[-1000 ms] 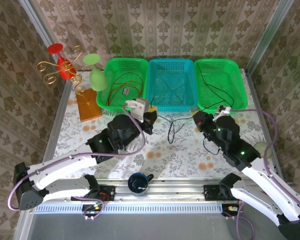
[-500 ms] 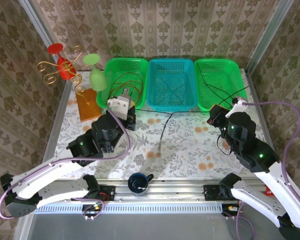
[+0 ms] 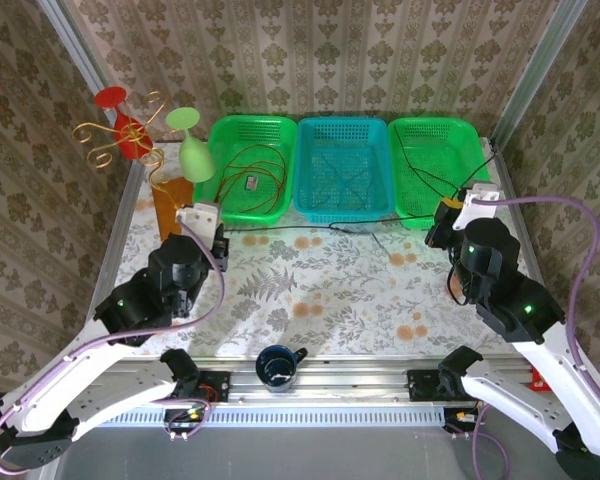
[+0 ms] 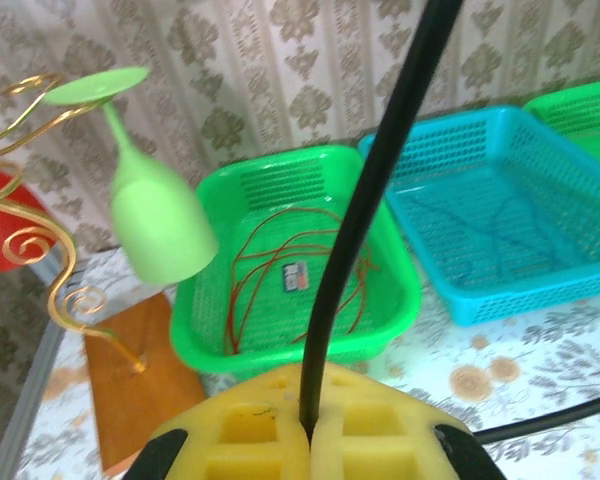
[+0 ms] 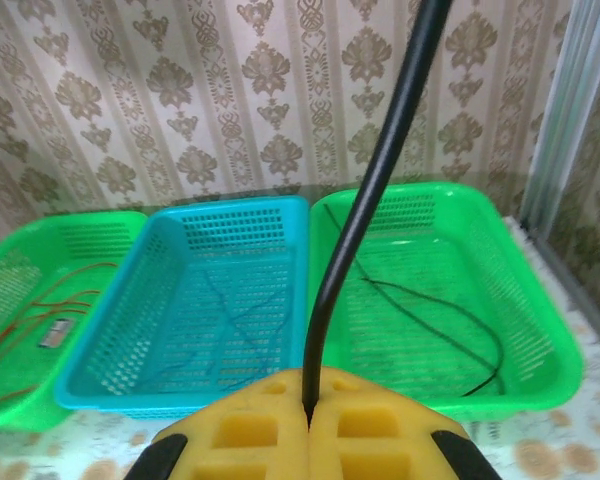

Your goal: Untangle the cables

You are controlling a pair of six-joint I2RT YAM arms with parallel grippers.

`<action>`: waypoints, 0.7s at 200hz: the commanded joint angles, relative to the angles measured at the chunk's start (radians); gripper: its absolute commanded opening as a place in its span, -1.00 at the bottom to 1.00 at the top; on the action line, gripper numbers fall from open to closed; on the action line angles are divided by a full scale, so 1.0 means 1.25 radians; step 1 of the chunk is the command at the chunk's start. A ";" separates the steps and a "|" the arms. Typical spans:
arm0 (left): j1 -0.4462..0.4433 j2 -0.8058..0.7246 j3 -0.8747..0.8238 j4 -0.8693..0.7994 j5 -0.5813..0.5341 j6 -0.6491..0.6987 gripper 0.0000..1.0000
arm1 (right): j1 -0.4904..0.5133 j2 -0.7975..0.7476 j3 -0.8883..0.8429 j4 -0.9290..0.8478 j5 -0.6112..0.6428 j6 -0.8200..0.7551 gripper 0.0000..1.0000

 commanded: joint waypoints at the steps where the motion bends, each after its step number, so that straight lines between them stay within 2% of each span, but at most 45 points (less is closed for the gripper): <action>1: 0.050 -0.036 -0.019 -0.105 -0.045 -0.036 -1.00 | -0.017 -0.004 0.029 0.005 0.064 -0.116 -1.00; 34: 0.148 -0.067 -0.034 -0.162 -0.006 -0.052 -1.00 | -0.032 -0.013 0.030 0.015 0.059 -0.159 -1.00; 72: 0.251 -0.105 -0.082 -0.153 0.054 -0.031 -1.00 | -0.057 -0.022 0.038 0.043 0.067 -0.202 -1.00; 140: 0.439 -0.127 -0.167 -0.161 0.215 -0.047 -1.00 | -0.124 0.035 0.109 0.078 0.032 -0.271 -1.00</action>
